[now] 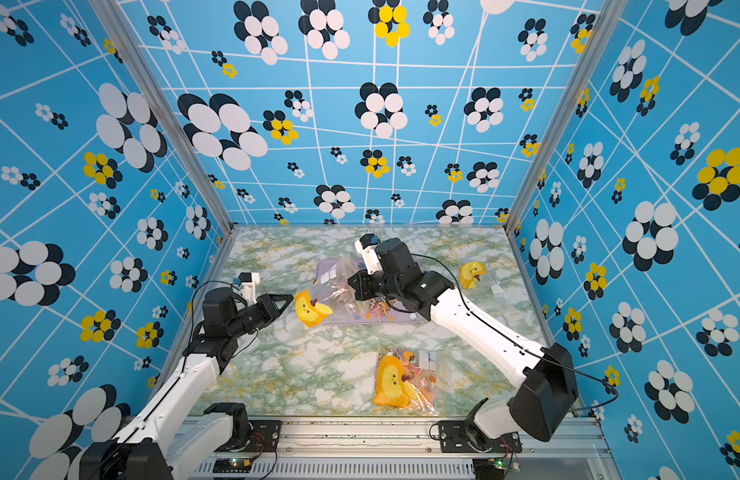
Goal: Pour candies out of the ziploc bag
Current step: Place the ziploc bag in the ziploc bag.
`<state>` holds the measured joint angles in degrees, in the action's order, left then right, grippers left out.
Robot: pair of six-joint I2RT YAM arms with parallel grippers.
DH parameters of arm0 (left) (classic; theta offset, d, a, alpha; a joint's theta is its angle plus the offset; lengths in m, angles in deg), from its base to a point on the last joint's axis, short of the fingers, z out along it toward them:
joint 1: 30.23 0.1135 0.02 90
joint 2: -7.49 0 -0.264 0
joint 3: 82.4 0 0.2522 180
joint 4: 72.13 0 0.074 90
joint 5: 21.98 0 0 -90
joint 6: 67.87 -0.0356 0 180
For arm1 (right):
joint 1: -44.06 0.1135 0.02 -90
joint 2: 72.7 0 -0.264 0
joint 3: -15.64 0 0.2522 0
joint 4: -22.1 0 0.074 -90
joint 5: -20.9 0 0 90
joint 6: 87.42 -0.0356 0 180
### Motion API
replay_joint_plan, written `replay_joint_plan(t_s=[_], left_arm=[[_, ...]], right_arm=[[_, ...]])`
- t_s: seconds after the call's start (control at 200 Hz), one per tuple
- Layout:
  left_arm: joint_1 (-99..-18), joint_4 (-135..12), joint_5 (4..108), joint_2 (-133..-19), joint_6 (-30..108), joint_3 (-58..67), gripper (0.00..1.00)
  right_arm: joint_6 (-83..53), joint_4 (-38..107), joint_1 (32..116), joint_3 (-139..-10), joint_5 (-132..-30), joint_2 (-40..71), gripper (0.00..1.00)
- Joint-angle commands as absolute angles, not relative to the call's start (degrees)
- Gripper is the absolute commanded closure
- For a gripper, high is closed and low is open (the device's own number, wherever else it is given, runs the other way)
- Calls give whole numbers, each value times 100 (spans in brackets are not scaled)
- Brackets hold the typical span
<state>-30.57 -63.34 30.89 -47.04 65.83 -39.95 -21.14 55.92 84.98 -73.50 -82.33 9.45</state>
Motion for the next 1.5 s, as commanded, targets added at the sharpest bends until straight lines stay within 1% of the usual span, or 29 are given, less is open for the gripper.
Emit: replay_joint_plan(t_s=[0.0, 0.23, 0.255, 0.27, 0.29, 0.33, 0.36, 0.425, 0.535, 0.755, 1.074, 1.114, 1.154, 1.234, 1.494], left_arm=[[-3014, -6013, 3175, -4550, 6425, -3787, 77], [-3012, -5875, 3211, -4328, 6487, -3734, 66], [-3014, -5851, 3212, -4288, 6499, -3728, 62], [-3019, -5839, 3220, -4261, 6509, -3720, 58], [-3021, -5819, 3229, -4233, 6517, -3715, 50], [-3022, -5747, 3271, -4123, 6532, -3702, 41], [-3018, -5694, 3299, -4031, 6557, -3693, 38], [-3023, -5596, 3372, -3805, 6613, -3691, 33], [-3023, -5450, 3422, -3443, 6740, -3709, 29], [-3085, -5039, 3366, -2951, 6825, -3641, 27], [-3203, -4370, 3381, -2297, 6831, -3493, 19], [-3225, -4290, 3402, -2206, 6831, -3463, 17], [-3260, -4226, 3417, -2106, 6835, -3456, 12], [-3303, -4129, 3444, -1942, 6875, -3456, 9], [-3370, -3855, 3462, -1628, 6893, -3324, 7]], right_arm=[[-1987, 5794, 8353, -7468, -7877, 714, 100], [-1934, 5987, 8216, -7630, -7921, 644, 100], [-1915, 6029, 8212, -7668, -7912, 645, 100], [-1906, 6050, 8207, -7703, -7904, 648, 100], [-1885, 6102, 8203, -7748, -7898, 647, 100], [-1852, 6187, 8184, -7833, -7870, 646, 100], [-1827, 6252, 8167, -7907, -7832, 634, 100], [-1795, 6404, 8133, -8039, -7749, 591, 100], [-1784, 6612, 8097, -8215, -7549, 492, 100], [-2006, 6758, 8060, -8324, -7364, 280, 100], [-2178, 7370, 8060, -8898, -6997, 310, 100], [-2211, 7451, 8062, -8935, -6970, 315, 100], [-2252, 7528, 8062, -9074, -6931, 308, 100], [-2306, 7603, 8062, -9154, -6865, 229, 100], [-2258, 7991, 8062, -9332, -6503, 18, 100]])
